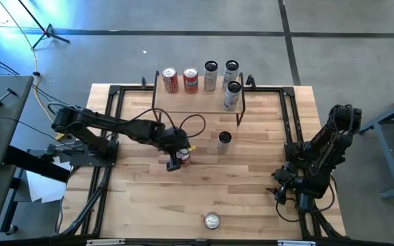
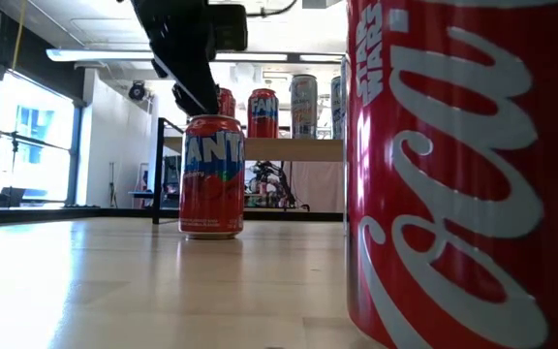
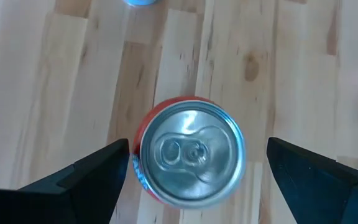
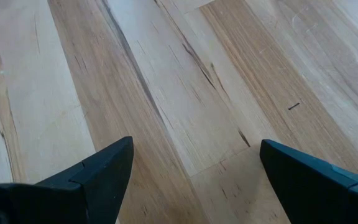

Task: Place canned beverage on shelf
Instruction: Put the red soda can on the shelf aligned with the red soda can

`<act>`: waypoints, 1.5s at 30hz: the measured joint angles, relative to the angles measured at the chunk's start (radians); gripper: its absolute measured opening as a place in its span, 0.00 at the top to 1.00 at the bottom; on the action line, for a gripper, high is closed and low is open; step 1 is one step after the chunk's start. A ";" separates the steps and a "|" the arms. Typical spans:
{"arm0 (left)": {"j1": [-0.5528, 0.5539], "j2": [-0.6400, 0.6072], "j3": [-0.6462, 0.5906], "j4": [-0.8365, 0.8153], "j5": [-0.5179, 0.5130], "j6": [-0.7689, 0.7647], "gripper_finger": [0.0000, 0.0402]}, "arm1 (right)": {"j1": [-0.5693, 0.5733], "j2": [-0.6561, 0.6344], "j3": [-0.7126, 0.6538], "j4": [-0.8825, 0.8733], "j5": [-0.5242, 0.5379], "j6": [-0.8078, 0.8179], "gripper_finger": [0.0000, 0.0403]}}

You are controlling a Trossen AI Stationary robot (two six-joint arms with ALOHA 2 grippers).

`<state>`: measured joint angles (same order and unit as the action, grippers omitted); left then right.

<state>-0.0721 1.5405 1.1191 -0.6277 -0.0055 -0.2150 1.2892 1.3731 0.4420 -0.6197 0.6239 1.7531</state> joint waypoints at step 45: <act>0.006 0.129 0.202 -0.166 0.044 -0.150 0.33 | 0.000 0.000 0.000 0.000 0.000 0.000 0.16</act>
<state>-0.0662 1.6695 1.3212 -0.7940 0.0383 -0.3653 1.2896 1.3734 0.4420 -0.6197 0.6239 1.7527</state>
